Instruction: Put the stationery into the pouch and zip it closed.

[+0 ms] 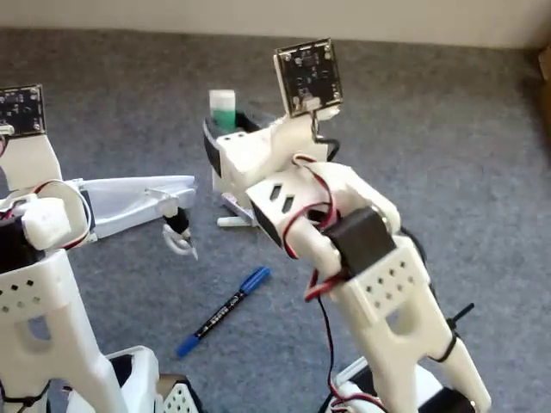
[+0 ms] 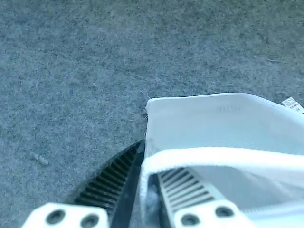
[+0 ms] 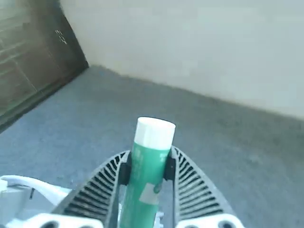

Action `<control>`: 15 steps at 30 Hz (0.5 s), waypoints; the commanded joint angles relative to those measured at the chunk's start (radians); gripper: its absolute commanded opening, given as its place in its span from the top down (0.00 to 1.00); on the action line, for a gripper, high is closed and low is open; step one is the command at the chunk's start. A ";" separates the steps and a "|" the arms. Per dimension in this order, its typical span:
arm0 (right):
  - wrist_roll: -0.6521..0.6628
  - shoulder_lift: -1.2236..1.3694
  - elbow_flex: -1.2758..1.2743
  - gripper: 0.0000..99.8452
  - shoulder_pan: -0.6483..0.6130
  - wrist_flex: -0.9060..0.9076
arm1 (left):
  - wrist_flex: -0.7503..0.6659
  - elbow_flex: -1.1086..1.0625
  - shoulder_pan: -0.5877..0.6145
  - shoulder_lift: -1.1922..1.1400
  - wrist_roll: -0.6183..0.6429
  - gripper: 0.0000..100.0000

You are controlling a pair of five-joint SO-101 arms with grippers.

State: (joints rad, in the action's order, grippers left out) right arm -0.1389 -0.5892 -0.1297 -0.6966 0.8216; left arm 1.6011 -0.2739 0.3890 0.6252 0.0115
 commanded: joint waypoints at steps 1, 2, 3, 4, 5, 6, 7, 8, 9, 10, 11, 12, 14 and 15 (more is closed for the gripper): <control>0.068 -0.074 0.012 0.99 -0.081 -0.085 | 0.020 0.004 -0.036 -0.033 0.011 0.99; 0.071 -0.081 0.012 0.99 -0.107 -0.085 | 0.020 0.004 -0.036 -0.033 0.011 0.99; 0.072 -0.085 0.012 0.99 -0.130 -0.085 | 0.020 0.004 -0.036 -0.033 0.011 0.99; 0.072 -0.088 0.010 0.99 -0.148 -0.085 | 0.020 0.004 -0.036 -0.033 0.011 0.99; 0.071 -0.087 0.010 0.99 -0.163 -0.085 | 0.020 0.002 -0.036 -0.033 0.011 0.99; 0.071 -0.085 0.010 0.99 -0.174 -0.087 | 0.020 0.002 -0.036 -0.033 0.011 0.99; 0.072 -0.084 0.005 0.99 -0.185 -0.087 | 0.020 0.002 -0.036 -0.033 0.011 0.99; 0.074 -0.087 -0.012 0.99 -0.196 -0.094 | 0.020 0.002 -0.036 -0.033 0.011 0.99; 0.075 -0.093 -0.033 0.99 -0.206 -0.117 | 0.020 0.002 -0.036 -0.033 0.011 0.99; 0.075 -0.096 -0.058 0.99 -0.217 -0.148 | 0.020 0.002 -0.036 -0.033 0.011 0.99; 0.075 -0.097 -0.082 0.99 -0.225 -0.182 | 0.020 0.002 -0.036 -0.033 0.011 0.99; 0.075 -0.104 -0.108 0.99 -0.232 -0.214 | 0.020 0.002 -0.036 -0.033 0.011 0.99; 0.075 -0.127 -0.177 0.99 -0.246 -0.298 | 0.020 0.002 -0.036 -0.030 0.011 0.99; 0.075 -0.139 -0.220 0.99 -0.255 -0.360 | 0.020 0.002 -0.036 -0.030 0.011 0.99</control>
State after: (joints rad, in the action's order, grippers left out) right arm -0.0729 -0.6628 -0.2938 -0.9268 0.6068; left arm 1.6088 -0.2739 0.3874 0.6252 0.0115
